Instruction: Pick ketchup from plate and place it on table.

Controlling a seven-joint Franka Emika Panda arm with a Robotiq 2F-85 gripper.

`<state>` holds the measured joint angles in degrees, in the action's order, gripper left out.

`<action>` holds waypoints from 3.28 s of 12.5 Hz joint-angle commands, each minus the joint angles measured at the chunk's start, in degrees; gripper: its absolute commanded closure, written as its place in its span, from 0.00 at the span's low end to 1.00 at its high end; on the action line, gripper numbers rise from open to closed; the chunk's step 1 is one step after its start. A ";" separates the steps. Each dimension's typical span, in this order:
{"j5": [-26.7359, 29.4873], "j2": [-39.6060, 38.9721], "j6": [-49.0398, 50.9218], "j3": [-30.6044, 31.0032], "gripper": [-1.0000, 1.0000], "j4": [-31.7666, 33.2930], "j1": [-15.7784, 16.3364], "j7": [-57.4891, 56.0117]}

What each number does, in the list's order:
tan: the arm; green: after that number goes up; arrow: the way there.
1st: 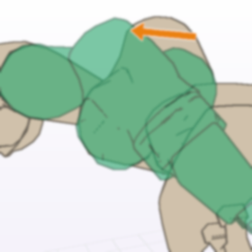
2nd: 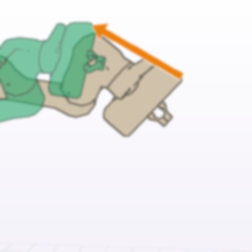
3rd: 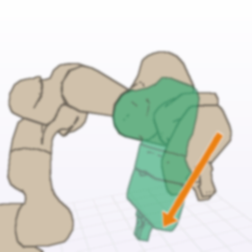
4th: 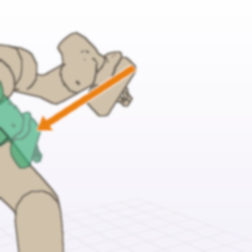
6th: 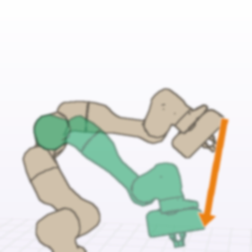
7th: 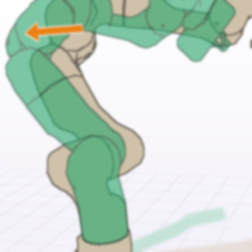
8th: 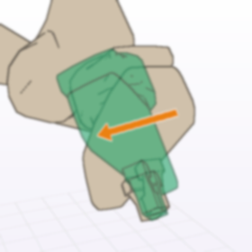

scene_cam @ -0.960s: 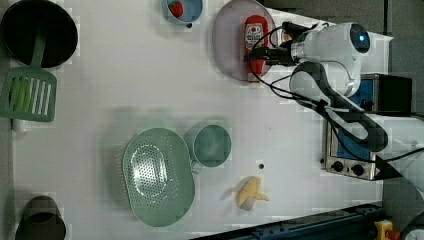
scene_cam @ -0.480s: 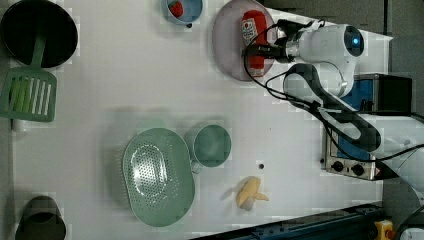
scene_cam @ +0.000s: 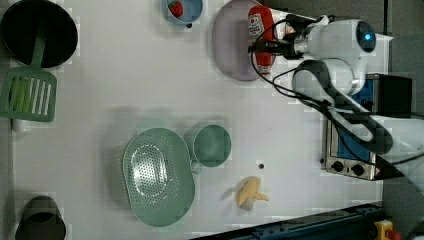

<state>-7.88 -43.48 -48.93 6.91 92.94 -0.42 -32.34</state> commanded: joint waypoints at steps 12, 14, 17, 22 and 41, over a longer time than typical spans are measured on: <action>1.05 37.23 24.52 -1.83 0.40 20.51 -4.76 21.48; 3.00 39.74 17.62 -2.77 0.40 27.50 -5.18 21.47; 5.48 39.23 9.61 -3.81 0.40 35.61 -5.53 21.48; 6.71 33.97 -6.70 -4.28 0.40 44.16 -5.66 21.48; 7.53 46.56 35.71 -4.32 0.00 11.14 -5.48 27.92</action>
<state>-0.59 3.14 -16.27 2.21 104.24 -6.11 -7.10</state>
